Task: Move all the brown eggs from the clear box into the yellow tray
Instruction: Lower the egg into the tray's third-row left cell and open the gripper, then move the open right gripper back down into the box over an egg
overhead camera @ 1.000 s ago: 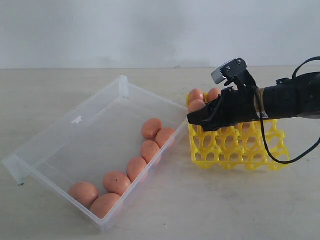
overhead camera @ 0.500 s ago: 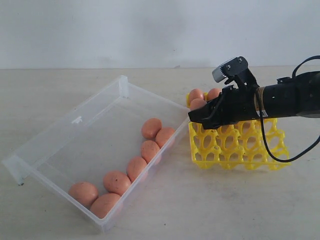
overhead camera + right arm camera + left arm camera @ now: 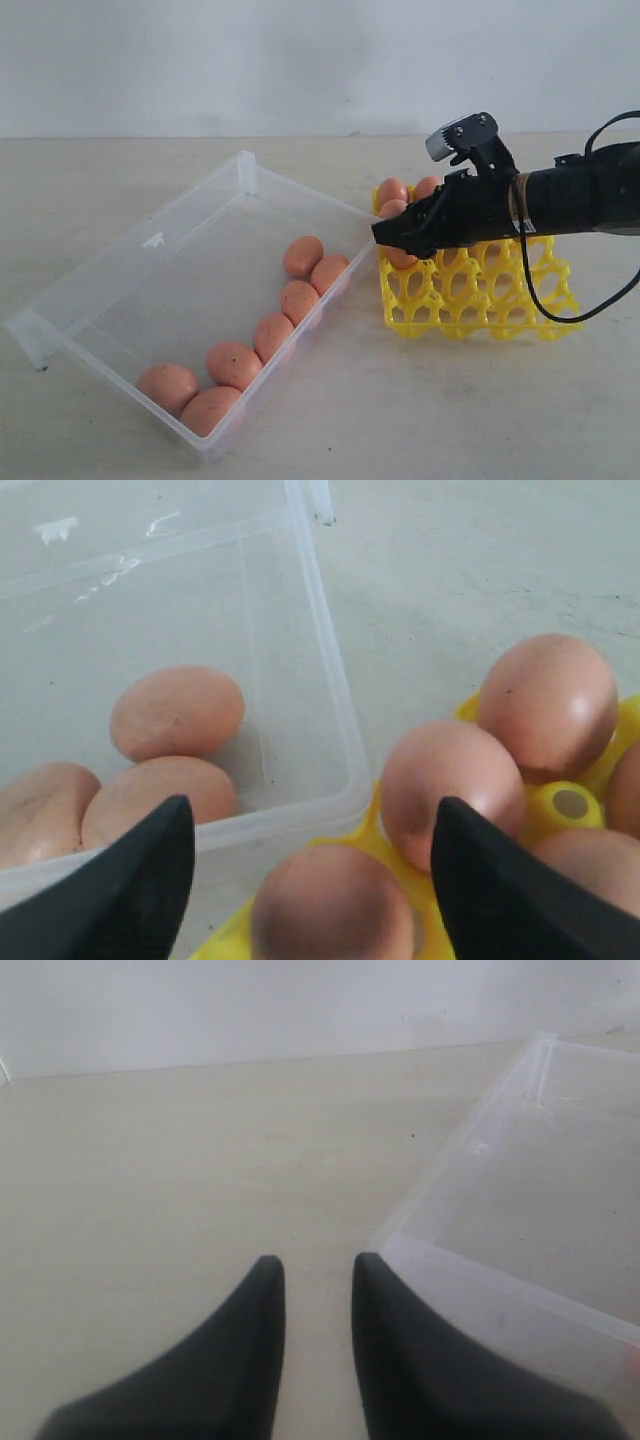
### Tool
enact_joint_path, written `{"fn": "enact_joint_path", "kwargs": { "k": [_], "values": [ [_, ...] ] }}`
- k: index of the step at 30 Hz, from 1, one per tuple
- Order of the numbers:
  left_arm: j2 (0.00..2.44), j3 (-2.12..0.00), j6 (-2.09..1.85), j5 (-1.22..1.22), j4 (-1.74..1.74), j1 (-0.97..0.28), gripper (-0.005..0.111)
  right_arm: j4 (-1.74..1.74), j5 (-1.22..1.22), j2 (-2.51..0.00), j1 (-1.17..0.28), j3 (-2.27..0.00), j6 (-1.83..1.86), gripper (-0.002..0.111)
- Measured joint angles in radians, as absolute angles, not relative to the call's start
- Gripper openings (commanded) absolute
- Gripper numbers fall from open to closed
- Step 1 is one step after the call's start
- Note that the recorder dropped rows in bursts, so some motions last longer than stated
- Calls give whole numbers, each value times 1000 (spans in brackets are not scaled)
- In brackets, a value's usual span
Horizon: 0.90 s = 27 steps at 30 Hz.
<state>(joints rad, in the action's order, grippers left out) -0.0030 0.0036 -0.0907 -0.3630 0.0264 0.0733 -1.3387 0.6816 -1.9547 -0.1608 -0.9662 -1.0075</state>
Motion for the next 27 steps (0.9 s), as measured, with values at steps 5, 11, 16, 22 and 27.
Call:
{"fn": "enact_joint_path", "kwargs": {
  "k": [5,11,16,22,27],
  "values": [
    [-3,4,-91,-363,26,73,25,-1321,764,-1898,-161,-966,-1037,19],
    [-3,4,-91,-363,26,73,25,-1273,958,-1774,-203,-980,-1050,1],
    [-3,4,-91,-363,26,73,25,-1264,904,-1722,-376,-1061,-1054,1],
    [-3,4,-91,-363,26,73,25,-1367,367,-1715,-726,-1179,-1056,1],
    [-3,4,-91,-363,26,73,24,-1337,-393,-1779,-962,-1268,-965,1]
  ]
}}
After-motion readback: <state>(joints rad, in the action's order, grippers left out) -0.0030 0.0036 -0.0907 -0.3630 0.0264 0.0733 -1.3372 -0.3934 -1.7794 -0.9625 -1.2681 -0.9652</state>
